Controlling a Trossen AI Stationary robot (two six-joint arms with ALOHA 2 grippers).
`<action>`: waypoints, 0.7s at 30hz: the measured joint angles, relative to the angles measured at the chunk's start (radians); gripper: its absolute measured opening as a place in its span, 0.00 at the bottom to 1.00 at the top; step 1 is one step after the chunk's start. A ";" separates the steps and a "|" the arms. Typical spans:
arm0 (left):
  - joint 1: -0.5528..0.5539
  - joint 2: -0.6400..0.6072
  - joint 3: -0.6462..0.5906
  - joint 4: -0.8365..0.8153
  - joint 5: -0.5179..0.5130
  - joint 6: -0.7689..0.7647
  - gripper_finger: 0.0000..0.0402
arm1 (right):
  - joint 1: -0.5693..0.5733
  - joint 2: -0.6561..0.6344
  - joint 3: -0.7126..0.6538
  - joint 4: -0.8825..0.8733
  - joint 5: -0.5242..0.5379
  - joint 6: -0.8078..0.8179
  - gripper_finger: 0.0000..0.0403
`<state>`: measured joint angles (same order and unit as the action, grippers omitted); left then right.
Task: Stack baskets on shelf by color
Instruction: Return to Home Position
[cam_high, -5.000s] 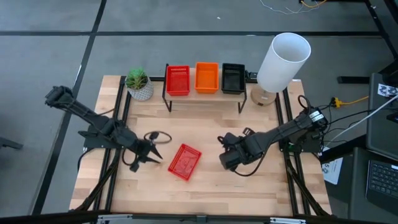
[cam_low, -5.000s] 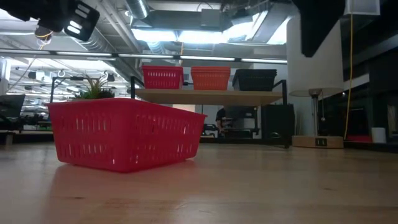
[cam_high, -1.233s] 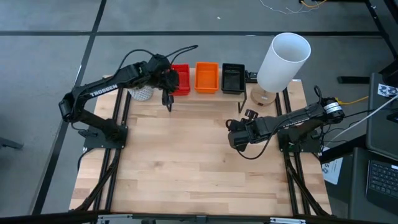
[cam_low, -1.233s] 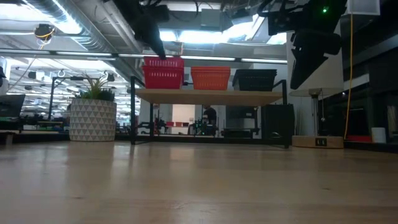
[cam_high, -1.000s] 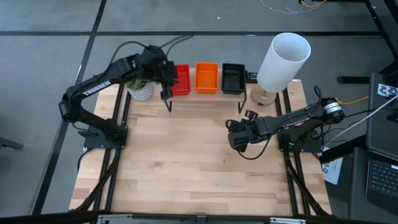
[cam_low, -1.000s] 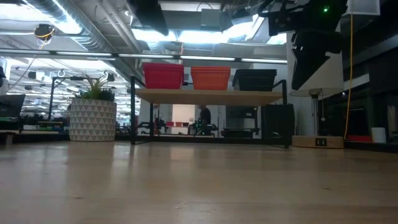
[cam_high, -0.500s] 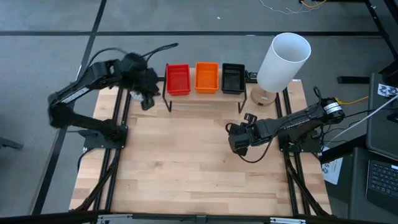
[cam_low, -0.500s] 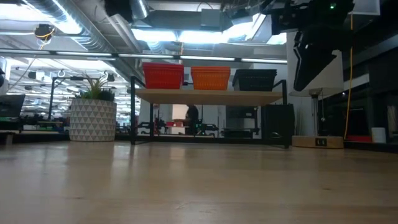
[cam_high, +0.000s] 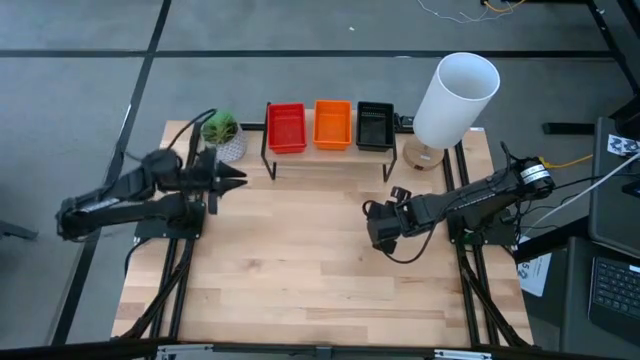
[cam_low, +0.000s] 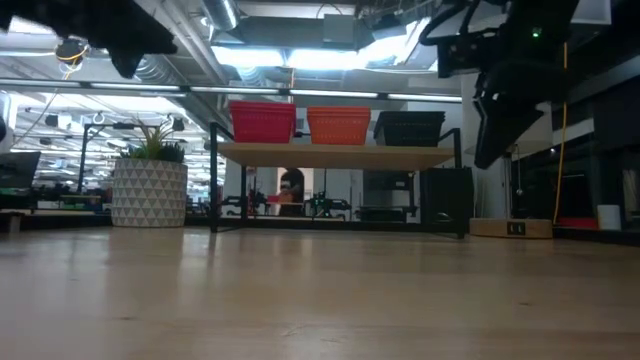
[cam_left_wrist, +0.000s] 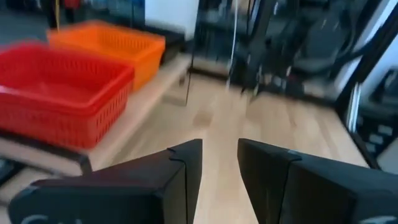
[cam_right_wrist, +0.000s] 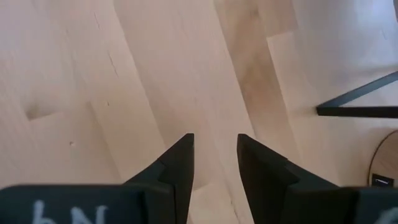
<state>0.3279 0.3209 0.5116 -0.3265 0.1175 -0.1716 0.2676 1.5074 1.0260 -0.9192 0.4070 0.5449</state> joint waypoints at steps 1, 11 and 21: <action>-0.018 -0.039 -0.051 0.060 -0.020 0.000 0.24 | -0.003 0.000 0.000 0.008 0.001 -0.003 0.30; -0.189 -0.196 -0.364 0.418 -0.148 0.044 0.24 | -0.018 0.000 0.000 0.120 0.000 -0.097 0.30; -0.325 -0.198 -0.495 0.600 -0.240 0.098 0.24 | -0.147 0.000 0.000 0.460 -0.277 -0.398 0.30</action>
<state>0.0028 0.1234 0.0170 0.2733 -0.1226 -0.0736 0.1205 1.5074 1.0256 -0.4594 0.1305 0.1467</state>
